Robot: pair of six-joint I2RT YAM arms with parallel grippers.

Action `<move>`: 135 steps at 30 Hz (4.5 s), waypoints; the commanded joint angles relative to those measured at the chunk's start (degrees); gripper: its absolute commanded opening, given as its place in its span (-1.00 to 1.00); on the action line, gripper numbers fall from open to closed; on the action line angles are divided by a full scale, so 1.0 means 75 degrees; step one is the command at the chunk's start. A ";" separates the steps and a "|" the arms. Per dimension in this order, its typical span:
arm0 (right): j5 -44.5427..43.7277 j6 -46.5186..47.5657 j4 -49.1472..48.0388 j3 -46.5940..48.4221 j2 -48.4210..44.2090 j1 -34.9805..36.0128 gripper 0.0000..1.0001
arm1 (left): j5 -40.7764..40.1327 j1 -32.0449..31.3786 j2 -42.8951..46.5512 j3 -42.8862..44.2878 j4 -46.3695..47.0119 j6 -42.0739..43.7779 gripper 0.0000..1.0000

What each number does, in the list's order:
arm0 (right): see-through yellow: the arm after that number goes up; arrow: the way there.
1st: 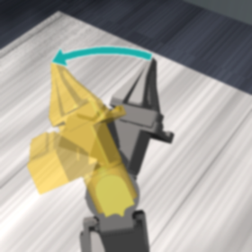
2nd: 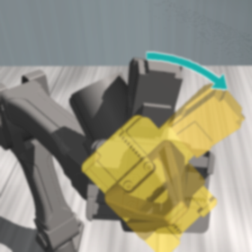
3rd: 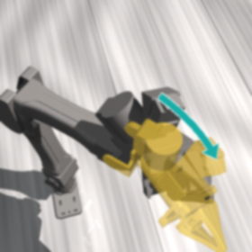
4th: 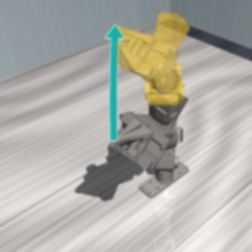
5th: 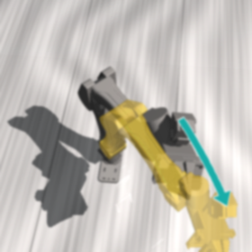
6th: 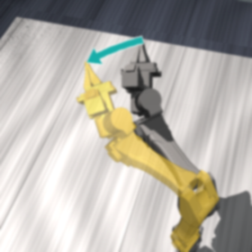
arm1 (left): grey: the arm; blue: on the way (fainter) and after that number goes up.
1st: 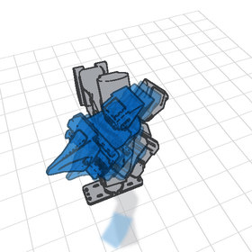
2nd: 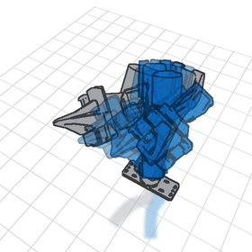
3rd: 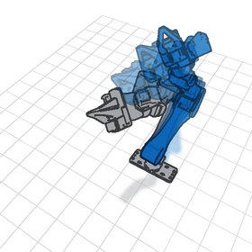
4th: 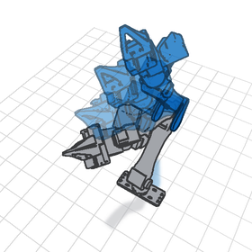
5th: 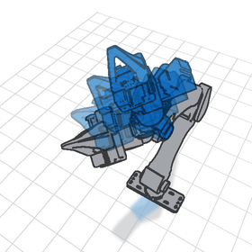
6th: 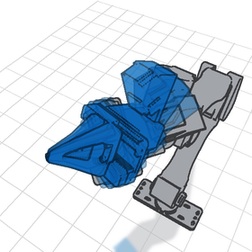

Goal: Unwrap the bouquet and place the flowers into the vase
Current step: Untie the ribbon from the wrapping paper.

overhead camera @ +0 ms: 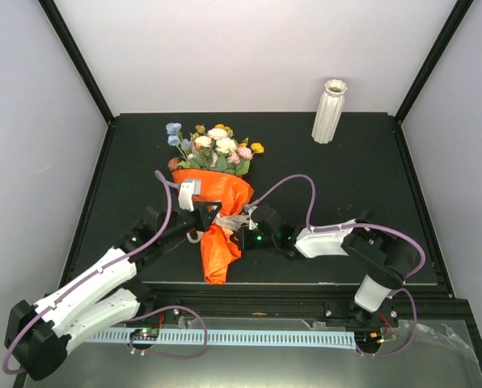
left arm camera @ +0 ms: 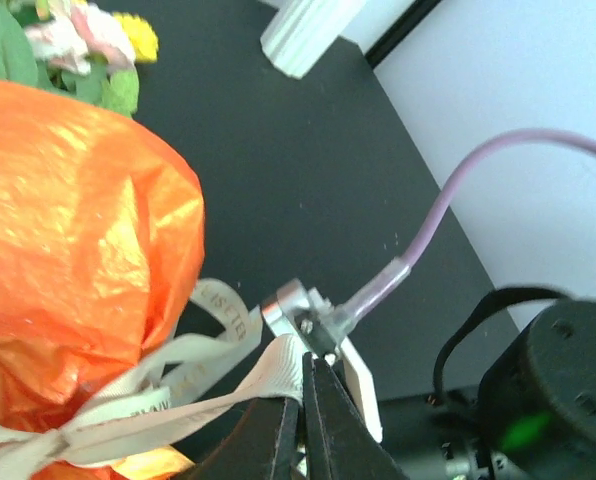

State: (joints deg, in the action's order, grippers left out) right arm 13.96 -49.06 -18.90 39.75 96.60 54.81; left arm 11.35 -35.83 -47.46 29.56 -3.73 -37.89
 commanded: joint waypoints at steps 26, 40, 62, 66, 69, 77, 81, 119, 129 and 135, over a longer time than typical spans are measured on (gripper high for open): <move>-0.2025 -0.0368 0.0878 -0.0894 -0.1118 -0.0278 -0.98 | -0.1001 0.1846 -0.0715 0.4742 -0.2489 0.2363 -0.97; -0.1968 -0.0277 0.0835 -0.0816 -0.1112 -0.0277 -0.95 | -0.2356 0.1860 -0.0923 0.5791 -0.3791 0.3043 -0.97; -0.0666 0.4851 0.3021 0.0950 -0.2193 -0.0544 -0.01 | 0.0869 0.1920 0.0321 0.1618 -0.3112 0.1015 0.69; -0.0561 0.5661 0.3201 0.1463 -0.1643 -0.0539 0.04 | 0.1492 0.2084 -0.0229 0.1349 -0.2669 0.0683 0.75; -0.0638 0.5943 0.3250 0.1665 -0.1392 -0.0535 0.09 | 0.1983 0.2217 -0.0585 0.1134 -0.2336 0.0590 0.75; -0.0646 0.6479 0.3506 0.2114 -0.0629 -0.0543 0.17 | 0.3305 0.2762 -0.1612 0.0533 -0.1146 0.0220 0.64; -0.0689 0.6568 0.3659 0.2339 -0.0293 -0.0535 0.13 | 0.3250 0.2903 -0.2159 0.0625 -0.0918 0.0276 0.53; -0.3864 0.5057 0.4582 0.2347 -0.2828 -0.0593 -0.98 | 0.2251 0.2885 -0.2843 0.0074 0.0050 0.1031 0.35; -0.6372 0.5338 0.4426 0.2275 -0.5246 -0.0670 -0.98 | 0.2478 0.2692 -0.3272 -0.0041 0.0629 0.0646 0.33; -0.7565 0.6603 0.2526 0.1714 -0.6067 -0.1539 -0.98 | 0.2802 0.2581 -0.3915 0.0296 0.0982 0.0307 0.31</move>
State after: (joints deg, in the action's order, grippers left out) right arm -33.54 -5.96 10.63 54.76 53.36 48.36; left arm 29.54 -15.84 -73.69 29.56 0.27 -33.43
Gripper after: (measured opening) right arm 0.015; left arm 0.659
